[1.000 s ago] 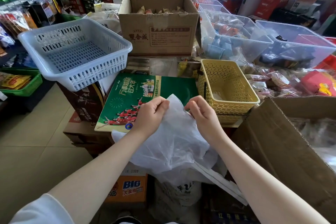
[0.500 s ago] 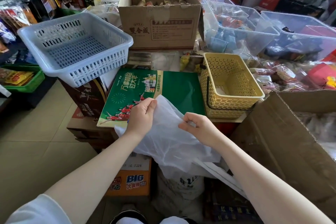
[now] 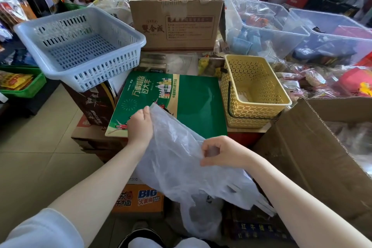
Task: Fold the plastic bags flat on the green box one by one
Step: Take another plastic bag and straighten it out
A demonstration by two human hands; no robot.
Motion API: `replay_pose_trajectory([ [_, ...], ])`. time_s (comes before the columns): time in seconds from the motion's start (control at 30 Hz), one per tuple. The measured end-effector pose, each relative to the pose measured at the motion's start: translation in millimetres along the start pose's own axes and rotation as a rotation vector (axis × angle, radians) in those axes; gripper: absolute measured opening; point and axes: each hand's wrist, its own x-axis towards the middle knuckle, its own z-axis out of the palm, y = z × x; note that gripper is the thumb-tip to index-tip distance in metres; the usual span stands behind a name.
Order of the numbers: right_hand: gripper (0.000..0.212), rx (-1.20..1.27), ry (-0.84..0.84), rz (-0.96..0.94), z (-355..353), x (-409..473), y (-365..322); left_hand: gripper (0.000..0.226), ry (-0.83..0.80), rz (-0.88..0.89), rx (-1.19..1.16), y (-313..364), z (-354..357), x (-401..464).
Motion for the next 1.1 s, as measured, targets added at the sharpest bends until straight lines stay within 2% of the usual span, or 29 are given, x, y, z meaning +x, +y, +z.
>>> replay_pose_trajectory([
  [0.07, 0.025, -0.026, -0.025, 0.021, 2.4, -1.2, 7.0, 0.044, 0.015, -0.037, -0.016, -6.2, -2.0, 3.2],
  [0.2, 0.011, 0.019, 0.159, 0.127, 3.0, 3.7, 16.6, 0.022, -0.115, -0.088, 0.062, -15.0, -1.7, 3.0],
  [0.23, 0.01, 0.047, 0.176, 0.135, 1.2, 5.4, 16.4, 0.024, -0.14, -0.028, 0.096, -16.3, -2.3, 0.9],
  [0.3, 0.013, 0.081, 0.152, 0.123, -2.0, 9.1, 12.7, 0.032, -0.142, 0.318, 0.164, -15.7, -1.9, -2.2],
  [0.37, 0.016, 0.082, 0.114, 0.087, -3.8, 12.5, 5.6, 0.037, -0.285, 0.687, 0.192, -6.3, -1.1, -8.0],
  [0.4, 0.016, 0.06, 0.106, 0.059, -4.0, 14.0, 1.9, 0.038, -0.399, 0.807, 0.203, -1.7, -0.1, -10.4],
  [0.47, 0.013, -0.013, 0.122, -0.008, -5.5, 15.5, -5.9, 0.041, -0.601, 0.934, 0.238, 4.3, 6.2, -13.2],
  [0.5, 0.011, -0.042, 0.14, -0.042, -6.6, 15.5, -9.6, 0.044, -0.666, 0.95, 0.263, 6.8, 8.9, -14.2],
  [0.57, 0.011, -0.089, 0.164, -0.085, -10.4, 13.4, -12.3, 0.046, -0.754, 0.873, 0.299, 6.5, 11.1, -13.9],
  [0.63, 0.013, -0.146, 0.125, -0.105, -15.1, 8.9, -9.1, 0.033, -0.782, 0.823, 0.337, 1.3, 12.9, -13.8],
  [0.7, 0.017, -0.225, 0.031, -0.092, -17.9, 3.5, -1.2, 0.035, -0.708, 0.877, 0.346, -5.7, 13.3, -15.0],
  [0.77, 0.025, -0.326, -0.029, -0.033, -17.4, 0.0, 8.3, 0.049, -0.584, 0.921, 0.282, -12.5, 11.6, -14.8],
  [0.87, 0.043, -0.402, 0.057, 0.103, -15.4, -3.9, 26.7, 0.055, -0.46, 0.793, 0.187, -23.1, 5.2, -7.8],
  [0.93, 0.038, -0.401, 0.173, 0.186, -18.7, -6.2, 35.1, 0.048, -0.423, 0.724, 0.169, -33.1, -0.6, -2.4],
  [0.97, 0.029, -0.331, 0.245, 0.208, -20.7, -7.1, 37.5, 0.042, -0.456, 0.716, 0.182, -39.5, -3.8, -0.2],
  [1.03, 0.016, -0.127, 0.357, 0.232, -23.0, -7.4, 36.1, 0.032, -0.649, 0.711, 0.244, -48.3, -8.4, -0.6],
  [1.1, 0.022, 0.037, 0.368, 0.228, -22.5, -4.0, 28.6, 0.03, -0.807, 0.659, 0.3, -48.7, -6.7, -7.4],
])
